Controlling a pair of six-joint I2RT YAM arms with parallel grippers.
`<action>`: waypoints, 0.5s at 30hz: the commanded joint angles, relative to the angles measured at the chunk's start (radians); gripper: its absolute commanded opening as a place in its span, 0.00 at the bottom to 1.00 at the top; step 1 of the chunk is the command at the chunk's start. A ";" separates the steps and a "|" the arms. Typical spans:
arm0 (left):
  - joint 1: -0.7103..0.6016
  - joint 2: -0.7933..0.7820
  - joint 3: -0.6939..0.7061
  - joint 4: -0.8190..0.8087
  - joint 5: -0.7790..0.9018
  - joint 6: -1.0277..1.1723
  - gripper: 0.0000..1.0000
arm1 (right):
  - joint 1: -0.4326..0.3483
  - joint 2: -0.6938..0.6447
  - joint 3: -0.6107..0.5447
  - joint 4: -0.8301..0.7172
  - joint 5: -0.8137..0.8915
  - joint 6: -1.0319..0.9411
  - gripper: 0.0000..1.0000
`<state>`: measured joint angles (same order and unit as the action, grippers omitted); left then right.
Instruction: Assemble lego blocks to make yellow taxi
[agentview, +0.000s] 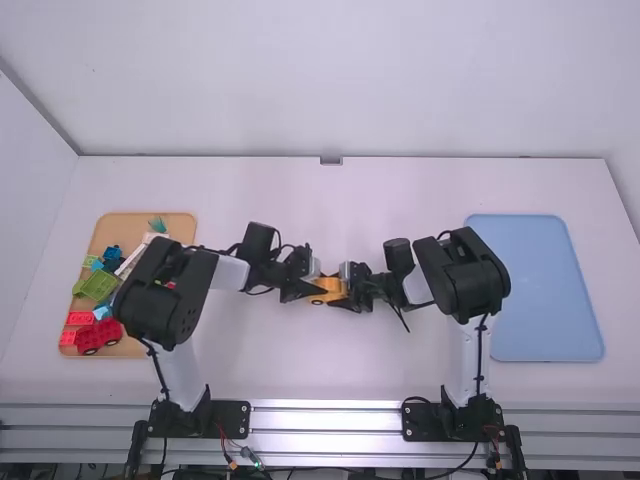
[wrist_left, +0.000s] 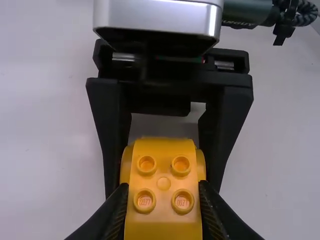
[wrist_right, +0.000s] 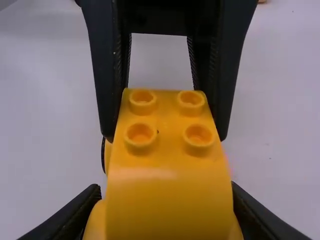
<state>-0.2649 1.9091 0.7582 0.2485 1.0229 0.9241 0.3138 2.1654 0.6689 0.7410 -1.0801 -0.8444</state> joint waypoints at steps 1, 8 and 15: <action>-0.052 0.023 -0.046 -0.040 -0.035 -0.015 0.02 | 0.001 0.012 0.005 0.006 0.030 0.028 0.47; -0.063 0.023 -0.060 -0.074 -0.126 -0.018 0.02 | 0.000 0.012 0.005 0.010 0.032 0.029 0.46; -0.057 0.023 -0.129 0.035 -0.137 -0.020 0.02 | 0.000 0.012 0.005 0.010 0.032 0.028 0.45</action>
<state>-0.2810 1.8847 0.7052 0.3191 0.9710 0.9218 0.3138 2.1654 0.6643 0.7406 -1.0882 -0.8482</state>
